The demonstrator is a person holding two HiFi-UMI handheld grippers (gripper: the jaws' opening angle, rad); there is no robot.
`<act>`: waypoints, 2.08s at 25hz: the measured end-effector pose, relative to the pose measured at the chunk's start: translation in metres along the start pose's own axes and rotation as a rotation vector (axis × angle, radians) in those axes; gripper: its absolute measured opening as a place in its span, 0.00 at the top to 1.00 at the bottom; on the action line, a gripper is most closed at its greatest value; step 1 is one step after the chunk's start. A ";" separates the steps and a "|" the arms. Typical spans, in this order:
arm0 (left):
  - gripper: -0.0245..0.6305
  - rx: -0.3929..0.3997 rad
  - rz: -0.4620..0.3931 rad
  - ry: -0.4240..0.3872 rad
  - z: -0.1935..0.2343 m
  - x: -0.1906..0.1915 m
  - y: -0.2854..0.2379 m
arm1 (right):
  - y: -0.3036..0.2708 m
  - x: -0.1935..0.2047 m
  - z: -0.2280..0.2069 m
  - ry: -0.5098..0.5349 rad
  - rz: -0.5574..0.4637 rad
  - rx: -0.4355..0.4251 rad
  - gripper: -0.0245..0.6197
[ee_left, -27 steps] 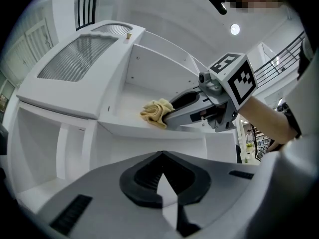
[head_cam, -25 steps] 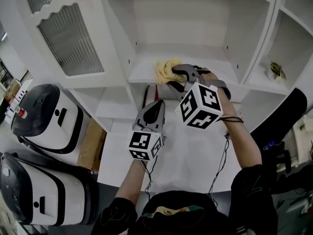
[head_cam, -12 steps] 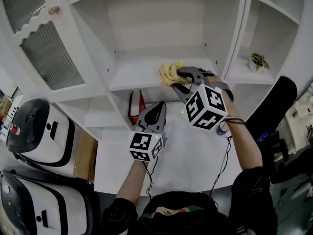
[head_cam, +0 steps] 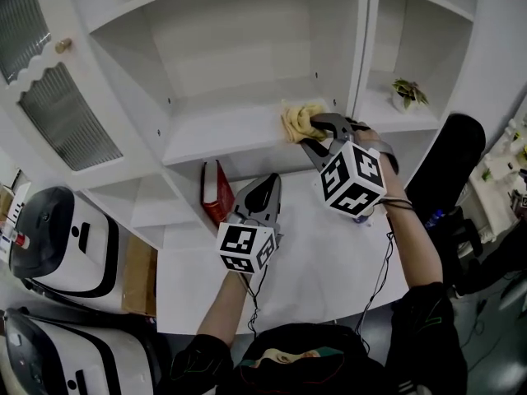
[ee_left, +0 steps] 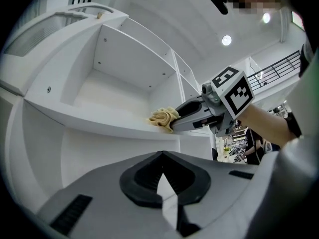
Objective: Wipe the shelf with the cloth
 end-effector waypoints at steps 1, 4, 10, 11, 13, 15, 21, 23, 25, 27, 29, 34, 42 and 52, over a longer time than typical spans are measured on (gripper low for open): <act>0.96 0.004 0.001 0.000 -0.003 0.000 -0.001 | 0.002 0.005 -0.002 -0.005 0.010 0.006 0.76; 0.96 0.013 0.005 0.002 -0.010 0.001 -0.001 | 0.008 0.018 -0.008 -0.024 0.033 0.033 0.76; 0.96 0.013 0.012 0.009 -0.019 0.004 0.002 | 0.019 0.038 -0.014 -0.056 0.052 0.091 0.76; 0.96 0.011 0.012 0.010 -0.020 0.004 0.003 | 0.020 0.039 -0.013 -0.060 0.050 0.097 0.76; 0.96 0.008 0.011 0.011 -0.023 0.004 0.006 | 0.022 0.040 -0.012 -0.060 0.049 0.109 0.76; 0.96 0.001 0.011 0.012 -0.024 0.003 0.009 | 0.024 0.041 -0.011 -0.062 0.047 0.117 0.76; 0.96 -0.048 0.014 0.044 -0.022 0.007 0.022 | 0.039 0.048 -0.005 -0.109 0.011 0.113 0.76; 0.96 -0.060 0.015 0.050 -0.024 0.009 0.025 | 0.047 0.051 -0.002 -0.157 -0.024 0.115 0.76; 0.96 -0.068 0.014 0.057 -0.028 0.012 0.027 | 0.055 0.053 0.002 -0.225 -0.083 0.119 0.76; 0.96 -0.073 0.018 0.064 -0.033 0.015 0.028 | 0.063 0.056 0.006 -0.314 -0.164 0.123 0.76; 0.96 -0.080 0.029 0.062 -0.039 0.020 0.028 | 0.072 0.067 0.014 -0.420 -0.218 0.118 0.76; 0.96 -0.092 0.042 0.058 -0.056 0.029 0.024 | 0.085 0.114 0.042 -0.648 -0.254 0.097 0.76; 0.96 -0.206 0.088 0.030 -0.072 0.067 0.030 | 0.102 0.179 0.078 -0.913 -0.332 0.176 0.76; 0.96 -0.378 0.157 -0.041 -0.071 0.120 0.073 | 0.093 0.218 0.154 -0.991 -0.351 0.191 0.76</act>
Point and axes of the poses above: the fingertips, and each gripper's own axes: y backward along the fingers, z to its left, x out of its underside, the point moved 1 cm from there along y, backward along the fingers, and after that the axes turned 4 degrees about -x, right-handed, at the moved point
